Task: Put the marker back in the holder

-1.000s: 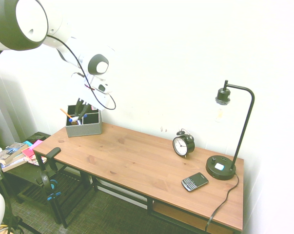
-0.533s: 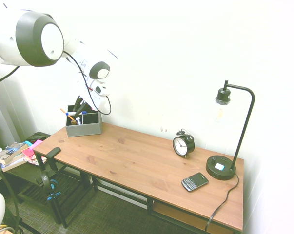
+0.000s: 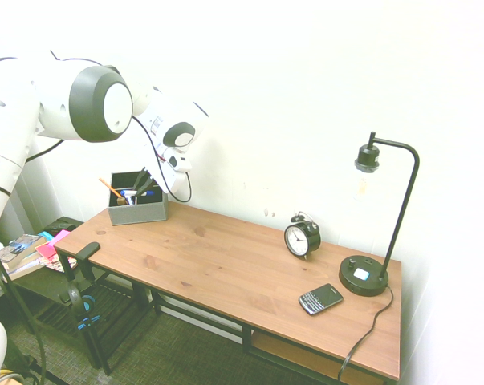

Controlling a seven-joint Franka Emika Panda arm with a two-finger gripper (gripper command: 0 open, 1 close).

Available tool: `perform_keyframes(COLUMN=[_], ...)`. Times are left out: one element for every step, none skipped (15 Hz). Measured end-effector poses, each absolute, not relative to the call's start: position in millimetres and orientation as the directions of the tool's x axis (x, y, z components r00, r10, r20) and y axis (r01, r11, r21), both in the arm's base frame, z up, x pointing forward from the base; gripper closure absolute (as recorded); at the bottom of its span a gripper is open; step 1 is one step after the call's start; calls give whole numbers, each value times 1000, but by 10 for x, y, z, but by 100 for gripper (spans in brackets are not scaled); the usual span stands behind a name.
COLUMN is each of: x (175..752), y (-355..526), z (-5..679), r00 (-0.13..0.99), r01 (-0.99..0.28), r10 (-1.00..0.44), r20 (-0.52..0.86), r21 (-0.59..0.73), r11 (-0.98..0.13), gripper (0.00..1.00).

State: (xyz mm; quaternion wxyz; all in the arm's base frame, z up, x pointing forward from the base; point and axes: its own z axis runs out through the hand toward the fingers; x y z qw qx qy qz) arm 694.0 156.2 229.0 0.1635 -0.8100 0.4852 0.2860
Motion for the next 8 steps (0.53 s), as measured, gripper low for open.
perform_keyframes(x=[6957,6972,6986,7004,7018,7028,7038,7050], y=[1555,1552,1549,1544,1538,1535,1535,1535], z=[2256,2238,2226,2220,2211,2201,2188,2179], r00=[363,363,363,363,363,364,365,366], r01=[-879,-877,-877,-877,-878,-878,-878,-878], r10=[-690,-688,-687,-686,-686,-687,-687,-687], r20=[-626,-629,-630,-630,-630,-629,-628,-627], r21=[16,19,19,16,15,14,14,12], r11=[-477,-479,-480,-479,-479,-478,-478,-479], gripper=[0,0,0,0,0,0,0,0])
